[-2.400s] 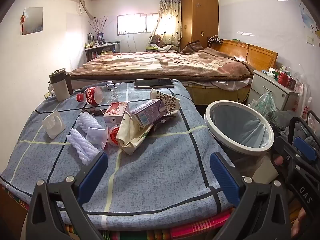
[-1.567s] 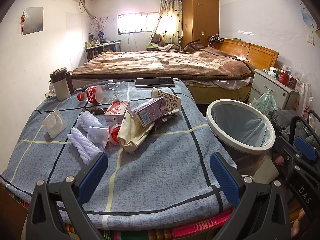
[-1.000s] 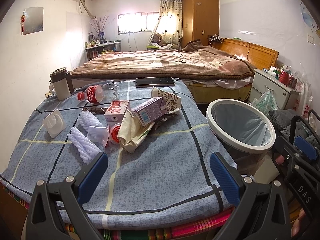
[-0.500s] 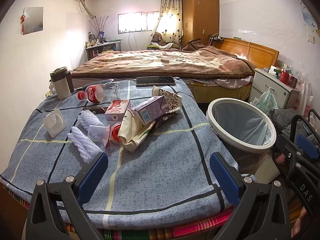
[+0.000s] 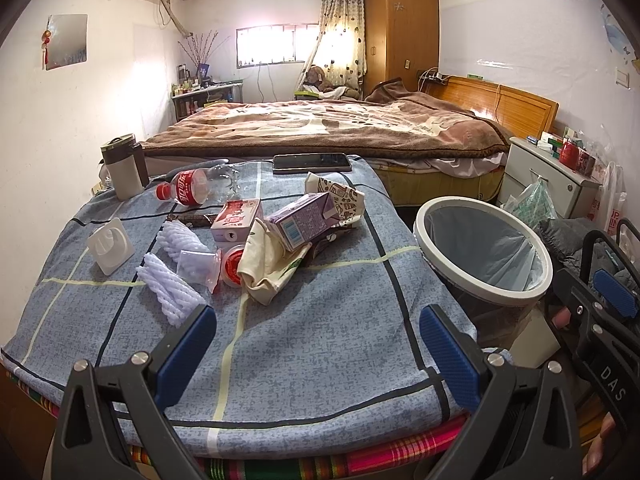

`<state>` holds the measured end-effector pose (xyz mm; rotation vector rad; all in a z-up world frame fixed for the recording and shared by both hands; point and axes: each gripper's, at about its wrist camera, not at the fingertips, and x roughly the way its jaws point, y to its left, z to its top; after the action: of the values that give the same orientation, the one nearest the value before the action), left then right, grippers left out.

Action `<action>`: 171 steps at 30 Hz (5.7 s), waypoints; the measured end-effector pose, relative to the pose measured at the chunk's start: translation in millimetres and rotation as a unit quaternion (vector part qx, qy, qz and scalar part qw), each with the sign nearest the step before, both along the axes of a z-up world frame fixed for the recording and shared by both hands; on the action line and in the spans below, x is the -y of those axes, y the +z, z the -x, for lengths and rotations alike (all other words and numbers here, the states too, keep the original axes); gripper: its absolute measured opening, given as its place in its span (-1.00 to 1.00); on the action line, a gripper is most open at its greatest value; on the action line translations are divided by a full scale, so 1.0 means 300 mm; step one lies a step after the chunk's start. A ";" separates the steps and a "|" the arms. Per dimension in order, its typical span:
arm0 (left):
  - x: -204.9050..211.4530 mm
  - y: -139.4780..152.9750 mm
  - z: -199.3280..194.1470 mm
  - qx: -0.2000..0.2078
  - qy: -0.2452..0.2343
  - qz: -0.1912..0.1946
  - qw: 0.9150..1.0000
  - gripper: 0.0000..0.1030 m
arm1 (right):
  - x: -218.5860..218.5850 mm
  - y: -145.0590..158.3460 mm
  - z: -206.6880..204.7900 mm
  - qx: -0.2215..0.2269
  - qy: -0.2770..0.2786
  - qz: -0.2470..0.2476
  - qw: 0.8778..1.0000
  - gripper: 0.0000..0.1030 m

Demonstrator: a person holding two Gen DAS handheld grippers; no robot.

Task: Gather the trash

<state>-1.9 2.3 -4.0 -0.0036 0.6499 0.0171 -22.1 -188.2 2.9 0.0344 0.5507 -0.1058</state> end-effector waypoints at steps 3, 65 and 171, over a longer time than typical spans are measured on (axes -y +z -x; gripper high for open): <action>0.001 0.000 0.001 0.000 0.000 0.000 1.000 1.00 | -0.001 -0.001 0.001 0.001 0.000 0.001 1.000 0.27; -0.567 -0.186 -0.240 -0.101 0.067 0.134 0.983 0.52 | -0.473 -0.186 -0.407 -0.146 0.229 -0.134 0.953 -0.15; 0.413 -0.026 -0.430 -0.103 -0.241 0.070 0.963 0.04 | 0.350 -0.090 -0.391 -0.105 -0.037 -0.088 0.990 -0.37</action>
<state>127.2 -121.5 -11.8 0.0203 0.8466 -0.5042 95.1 -293.3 -24.1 0.2183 0.7689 -0.1341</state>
